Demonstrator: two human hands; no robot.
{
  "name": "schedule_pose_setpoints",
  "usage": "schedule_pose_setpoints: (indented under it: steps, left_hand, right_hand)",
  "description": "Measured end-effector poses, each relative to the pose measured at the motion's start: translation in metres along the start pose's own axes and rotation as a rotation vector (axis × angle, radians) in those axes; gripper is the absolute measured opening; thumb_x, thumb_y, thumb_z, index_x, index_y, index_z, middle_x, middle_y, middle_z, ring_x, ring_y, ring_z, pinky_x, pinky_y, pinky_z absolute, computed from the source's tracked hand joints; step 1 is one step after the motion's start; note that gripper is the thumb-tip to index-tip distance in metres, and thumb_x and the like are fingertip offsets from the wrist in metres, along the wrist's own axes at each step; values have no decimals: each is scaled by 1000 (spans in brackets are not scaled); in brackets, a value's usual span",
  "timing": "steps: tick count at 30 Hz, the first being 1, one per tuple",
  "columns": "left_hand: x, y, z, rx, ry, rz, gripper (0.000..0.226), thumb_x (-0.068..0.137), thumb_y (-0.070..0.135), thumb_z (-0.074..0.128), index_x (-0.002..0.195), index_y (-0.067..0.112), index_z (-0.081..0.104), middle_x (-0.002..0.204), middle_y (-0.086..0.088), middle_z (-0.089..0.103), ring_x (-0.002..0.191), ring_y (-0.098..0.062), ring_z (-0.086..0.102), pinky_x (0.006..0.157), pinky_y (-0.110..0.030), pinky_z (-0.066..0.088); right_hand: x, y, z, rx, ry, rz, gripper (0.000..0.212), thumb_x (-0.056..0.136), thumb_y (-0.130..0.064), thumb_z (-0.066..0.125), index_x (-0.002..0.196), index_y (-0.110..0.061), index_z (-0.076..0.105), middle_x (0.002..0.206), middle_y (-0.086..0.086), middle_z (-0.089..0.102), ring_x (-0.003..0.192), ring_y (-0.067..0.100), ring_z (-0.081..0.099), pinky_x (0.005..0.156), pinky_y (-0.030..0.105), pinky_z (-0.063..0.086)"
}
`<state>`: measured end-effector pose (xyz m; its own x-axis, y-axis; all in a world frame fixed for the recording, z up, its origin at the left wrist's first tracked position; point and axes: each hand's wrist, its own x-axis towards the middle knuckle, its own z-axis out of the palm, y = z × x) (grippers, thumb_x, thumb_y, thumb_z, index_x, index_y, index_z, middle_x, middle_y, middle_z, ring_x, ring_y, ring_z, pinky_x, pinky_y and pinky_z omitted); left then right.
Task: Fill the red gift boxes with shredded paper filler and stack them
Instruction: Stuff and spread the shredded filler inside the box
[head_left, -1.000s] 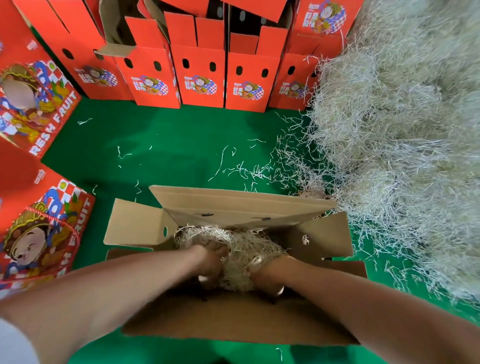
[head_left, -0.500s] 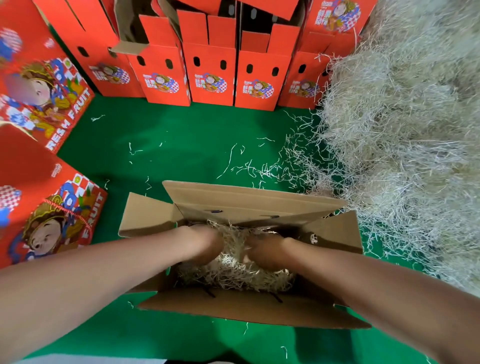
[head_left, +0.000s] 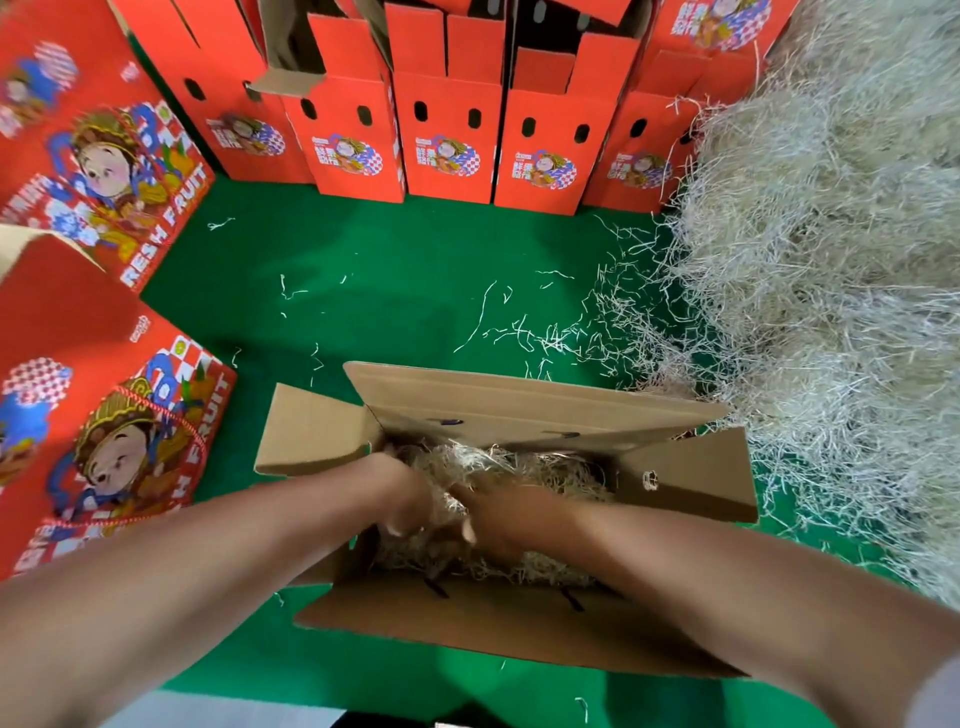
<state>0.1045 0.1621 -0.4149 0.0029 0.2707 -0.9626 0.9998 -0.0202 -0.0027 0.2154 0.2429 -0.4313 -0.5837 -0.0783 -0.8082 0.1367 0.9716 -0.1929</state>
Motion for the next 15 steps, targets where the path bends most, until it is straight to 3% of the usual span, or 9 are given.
schedule_pose_setpoints:
  steps: [1, 3, 5, 7, 9, 12, 14, 15]
  left_hand:
    - [7, 1, 8, 80, -9, -53, 47, 95, 28, 46, 139, 14, 39, 147, -13, 33, 136, -32, 28, 110, -52, 24]
    - [12, -1, 14, 257, 25, -148, 66, 91, 46, 47, 147, 19, 26, 156, -10, 14, 143, -32, 3, 112, -58, 0]
    - [12, 0, 14, 285, 44, -175, 66, 91, 45, 47, 146, 17, 27, 155, -10, 16, 143, -32, 3, 113, -56, -4]
    - [8, 4, 3, 206, 53, -134, 54, 93, 36, 46, 142, 15, 36, 152, -10, 25, 142, -32, 13, 113, -56, 1]
    - [-2, 11, -10, 223, 93, -111, 43, 96, 30, 45, 135, 12, 44, 146, -10, 37, 137, -32, 28, 110, -53, 15]
    - [-12, 20, -24, 182, 447, -78, 31, 95, 18, 45, 125, 13, 54, 131, -8, 53, 119, -28, 51, 97, -41, 40]
    - [-12, 26, -23, 18, 608, 15, 37, 94, 8, 43, 130, 9, 48, 135, -13, 47, 118, -30, 52, 92, -40, 46]
    - [-7, 27, -19, -27, 565, 59, 42, 93, 7, 43, 135, 8, 42, 142, -16, 37, 124, -32, 46, 96, -42, 43]
  right_hand:
    - [3, 2, 8, 33, -68, 47, 71, 87, -9, 48, 148, -25, 14, 156, 12, 4, 138, 41, 15, 103, 59, 31]
    - [3, 6, 18, 20, -153, 96, 54, 89, -16, 47, 141, -17, 36, 150, 14, 28, 133, 37, 32, 102, 51, 37]
    - [-4, 8, 16, -87, -217, 74, 45, 88, -17, 51, 133, -16, 48, 140, 9, 45, 126, 32, 44, 97, 45, 43]
    - [-18, 8, 5, -122, -182, -59, 44, 89, -11, 52, 133, -16, 48, 135, 10, 49, 122, 32, 48, 92, 44, 45]
    - [-34, 10, -11, 14, 25, -154, 42, 88, 0, 49, 128, -13, 51, 123, 12, 58, 110, 30, 55, 86, 40, 47]
    - [-45, 15, -18, 10, 385, -72, 42, 87, 3, 45, 126, -11, 48, 114, 14, 59, 102, 30, 58, 80, 39, 47]
    - [-45, 22, -14, -110, 278, 65, 49, 88, -2, 50, 135, -9, 37, 127, 15, 50, 111, 30, 54, 83, 39, 47]
    - [-44, 28, -10, -172, 115, 105, 53, 89, -5, 52, 139, -9, 33, 134, 14, 46, 116, 30, 51, 87, 39, 47]
